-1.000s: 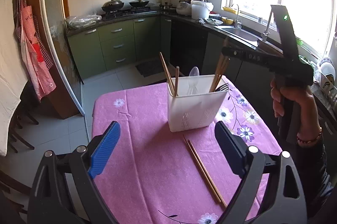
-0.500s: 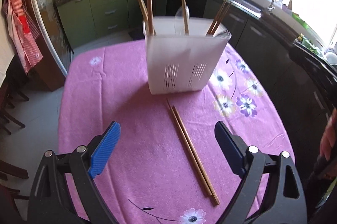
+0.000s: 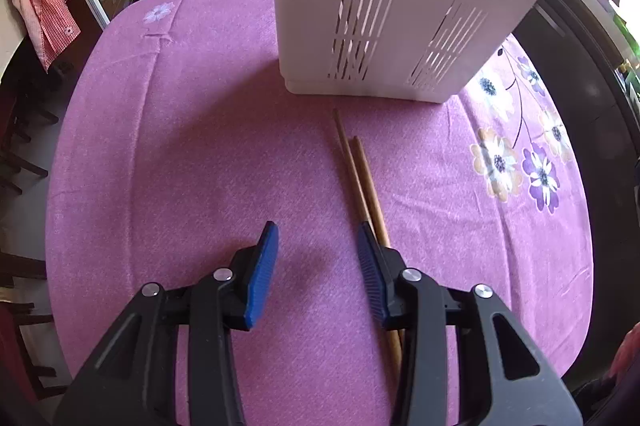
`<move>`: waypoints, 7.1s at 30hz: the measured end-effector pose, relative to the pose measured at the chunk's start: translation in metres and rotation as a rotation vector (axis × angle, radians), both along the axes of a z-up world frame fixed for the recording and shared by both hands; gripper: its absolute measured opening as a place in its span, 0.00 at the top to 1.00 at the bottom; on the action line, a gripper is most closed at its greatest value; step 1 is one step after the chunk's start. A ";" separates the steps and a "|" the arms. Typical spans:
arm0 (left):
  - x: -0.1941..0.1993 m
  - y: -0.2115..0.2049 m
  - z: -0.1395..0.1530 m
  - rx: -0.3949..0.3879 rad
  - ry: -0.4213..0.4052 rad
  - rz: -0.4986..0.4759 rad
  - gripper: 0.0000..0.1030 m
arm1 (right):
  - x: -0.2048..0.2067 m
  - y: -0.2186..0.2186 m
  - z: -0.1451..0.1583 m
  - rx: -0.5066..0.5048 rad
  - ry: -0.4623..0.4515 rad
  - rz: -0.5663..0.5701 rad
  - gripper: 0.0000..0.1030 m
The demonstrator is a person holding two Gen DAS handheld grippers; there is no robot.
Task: Organize utensils
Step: 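Grasp one of the last two chopsticks with the left tool and lift it, then grasp the last chopstick with the right tool while the left tool holds its chopstick, then drop the chopstick into the white holder with the left tool while the right tool carries its chopstick, then release the last chopstick into the white holder with the right tool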
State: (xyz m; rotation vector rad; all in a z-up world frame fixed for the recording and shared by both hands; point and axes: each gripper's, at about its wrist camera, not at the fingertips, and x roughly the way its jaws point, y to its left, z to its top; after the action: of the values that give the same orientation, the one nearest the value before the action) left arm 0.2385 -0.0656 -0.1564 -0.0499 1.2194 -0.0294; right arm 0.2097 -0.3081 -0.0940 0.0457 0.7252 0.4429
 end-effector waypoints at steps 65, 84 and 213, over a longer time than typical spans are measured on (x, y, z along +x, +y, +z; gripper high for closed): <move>-0.104 0.034 0.126 0.023 -0.336 -0.082 0.94 | 0.006 0.040 -0.011 -0.040 0.087 0.093 0.65; -0.119 0.043 0.127 0.030 -0.347 -0.111 0.94 | 0.050 0.144 -0.084 -0.180 0.308 0.201 0.65; -0.147 0.051 0.189 0.081 -0.772 -0.014 0.07 | 0.024 0.058 0.178 0.146 -0.342 0.035 0.93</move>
State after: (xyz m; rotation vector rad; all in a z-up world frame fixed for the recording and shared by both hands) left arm 0.0920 -0.0146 0.0326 0.0396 0.4487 -0.0092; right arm 0.2342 -0.2504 0.0841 0.0920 0.3567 0.5218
